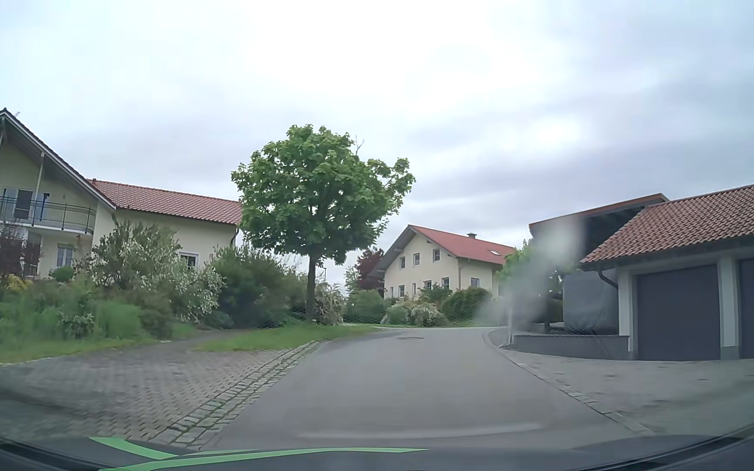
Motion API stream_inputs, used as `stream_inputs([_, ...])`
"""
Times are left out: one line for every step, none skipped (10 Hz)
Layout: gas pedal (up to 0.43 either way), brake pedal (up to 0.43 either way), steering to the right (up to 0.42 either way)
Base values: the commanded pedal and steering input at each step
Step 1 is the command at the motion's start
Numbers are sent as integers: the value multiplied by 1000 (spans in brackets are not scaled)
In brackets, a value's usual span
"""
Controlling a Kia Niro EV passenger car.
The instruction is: Follow the waypoints while adhering to traffic rules and regulations
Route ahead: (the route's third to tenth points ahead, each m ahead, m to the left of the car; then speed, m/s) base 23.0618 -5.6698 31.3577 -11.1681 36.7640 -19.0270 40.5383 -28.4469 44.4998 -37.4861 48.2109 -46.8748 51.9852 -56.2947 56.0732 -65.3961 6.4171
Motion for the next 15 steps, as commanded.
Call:
stream_inputs([390, 0, -5])
stream_inputs([339, 0, 8])
stream_inputs([311, 0, 20])
stream_inputs([299, 0, 25])
stream_inputs([299, 0, 30])
stream_inputs([299, 0, 34])
stream_inputs([299, 0, 39])
stream_inputs([299, 0, 45])
stream_inputs([299, 0, 55])
stream_inputs([299, 0, 61])
stream_inputs([287, 0, 64])
stream_inputs([280, 0, 65])
stream_inputs([280, 0, 68])
stream_inputs([280, 0, 70])
stream_inputs([268, 0, 76])
